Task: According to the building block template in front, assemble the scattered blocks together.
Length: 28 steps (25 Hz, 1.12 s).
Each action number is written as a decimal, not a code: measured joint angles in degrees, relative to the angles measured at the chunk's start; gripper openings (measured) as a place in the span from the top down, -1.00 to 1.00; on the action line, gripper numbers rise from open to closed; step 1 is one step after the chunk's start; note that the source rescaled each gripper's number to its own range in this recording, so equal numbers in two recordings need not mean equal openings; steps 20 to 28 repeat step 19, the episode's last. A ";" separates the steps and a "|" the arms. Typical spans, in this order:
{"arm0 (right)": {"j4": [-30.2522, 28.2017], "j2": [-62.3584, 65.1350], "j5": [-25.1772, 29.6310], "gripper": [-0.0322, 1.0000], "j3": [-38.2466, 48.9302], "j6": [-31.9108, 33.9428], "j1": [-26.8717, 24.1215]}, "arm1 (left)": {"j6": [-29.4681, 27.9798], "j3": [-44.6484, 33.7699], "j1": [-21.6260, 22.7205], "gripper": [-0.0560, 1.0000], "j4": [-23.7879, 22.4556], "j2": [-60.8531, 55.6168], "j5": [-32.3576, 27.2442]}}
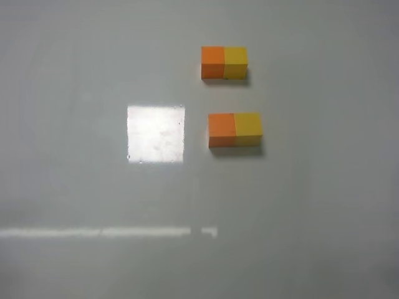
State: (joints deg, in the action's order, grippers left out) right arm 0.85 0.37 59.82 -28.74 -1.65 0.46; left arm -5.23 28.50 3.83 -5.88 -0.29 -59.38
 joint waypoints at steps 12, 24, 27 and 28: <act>0.00 0.00 0.00 -0.25 0.00 0.82 0.00 | 0.05 0.00 0.00 -0.02 0.00 0.00 0.00; 0.00 0.00 0.00 -0.25 0.00 0.82 0.00 | 0.05 0.00 0.00 -0.01 0.00 0.00 0.00; 0.00 0.00 0.00 -0.25 0.00 0.82 0.00 | 0.05 0.00 0.00 -0.01 0.00 0.00 0.00; 0.00 0.00 0.00 -0.25 0.00 0.82 0.00 | 0.05 0.00 0.00 -0.01 0.00 0.00 0.00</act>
